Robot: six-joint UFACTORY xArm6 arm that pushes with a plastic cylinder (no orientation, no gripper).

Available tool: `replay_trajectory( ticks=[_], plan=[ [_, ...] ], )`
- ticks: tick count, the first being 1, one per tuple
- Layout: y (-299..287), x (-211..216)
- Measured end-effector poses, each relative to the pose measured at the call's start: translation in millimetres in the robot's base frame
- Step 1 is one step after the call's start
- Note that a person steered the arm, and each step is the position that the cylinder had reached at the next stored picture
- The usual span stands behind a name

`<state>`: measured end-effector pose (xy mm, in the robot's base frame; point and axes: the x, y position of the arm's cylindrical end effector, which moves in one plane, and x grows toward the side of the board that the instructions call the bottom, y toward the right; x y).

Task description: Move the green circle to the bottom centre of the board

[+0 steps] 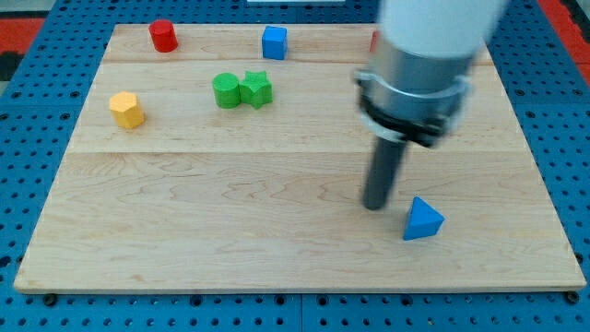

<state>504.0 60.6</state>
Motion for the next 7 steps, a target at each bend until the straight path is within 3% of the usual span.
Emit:
replay_trajectory(
  ticks=[1, 2, 3, 4, 7],
  plan=[
    [-14.5, -82.9],
    [-22.0, -101.9],
    [-28.4, -153.9],
    [-76.7, -184.1],
    [-184.6, -190.9]
  ],
)
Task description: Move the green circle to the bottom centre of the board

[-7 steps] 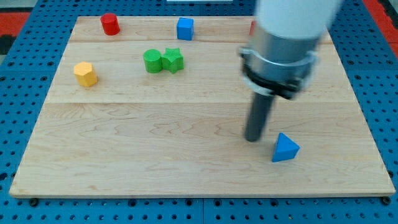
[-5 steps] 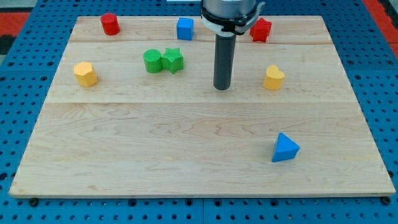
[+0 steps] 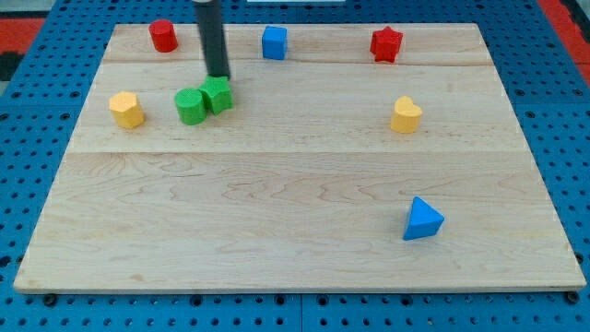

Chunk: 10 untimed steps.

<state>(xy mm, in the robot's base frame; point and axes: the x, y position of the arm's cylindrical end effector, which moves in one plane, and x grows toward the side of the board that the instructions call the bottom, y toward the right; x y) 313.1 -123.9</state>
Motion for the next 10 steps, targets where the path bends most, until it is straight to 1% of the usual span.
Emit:
replay_trajectory(
  ticks=[2, 3, 4, 5, 6, 7, 10],
  plan=[
    [1.6, 61.2],
    [0.5, 65.4],
    [3.4, 36.6],
    [-38.2, 21.8],
    [-69.6, 46.7],
    [-69.6, 61.9],
    [-81.4, 61.9]
  ],
)
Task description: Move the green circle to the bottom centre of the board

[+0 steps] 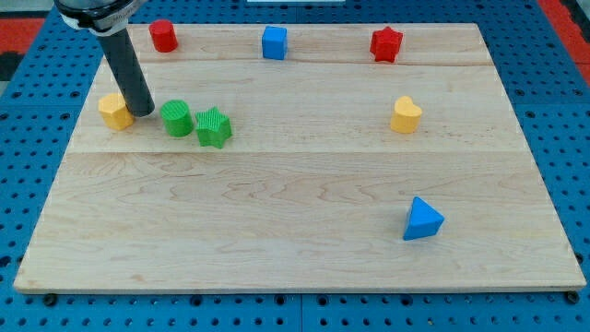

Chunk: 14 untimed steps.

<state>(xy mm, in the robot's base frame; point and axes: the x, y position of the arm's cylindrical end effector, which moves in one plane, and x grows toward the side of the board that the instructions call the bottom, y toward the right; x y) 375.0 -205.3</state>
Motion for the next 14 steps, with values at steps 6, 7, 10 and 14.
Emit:
replay_trajectory(
  ticks=[6, 7, 10, 14],
  plan=[
    [44.3, 29.7],
    [38.8, 73.8],
    [11.4, 99.0],
    [-5.0, 108.5]
  ],
)
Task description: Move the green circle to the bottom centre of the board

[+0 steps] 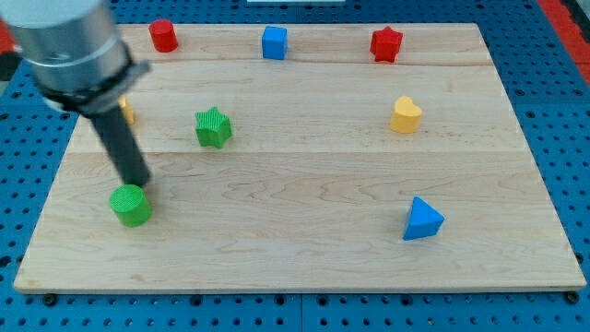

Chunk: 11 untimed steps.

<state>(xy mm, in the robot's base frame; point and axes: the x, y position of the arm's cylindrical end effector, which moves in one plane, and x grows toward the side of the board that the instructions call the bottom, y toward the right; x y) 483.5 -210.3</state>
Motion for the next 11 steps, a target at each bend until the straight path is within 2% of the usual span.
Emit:
replay_trajectory(
  ticks=[1, 2, 4, 5, 8, 9, 11],
  plan=[
    [-53.8, 0.3],
    [-11.2, 34.9],
    [94.0, 33.7],
    [55.6, 5.0],
    [66.1, 43.6],
    [78.1, 44.0],
    [162.5, 39.3]
  ],
)
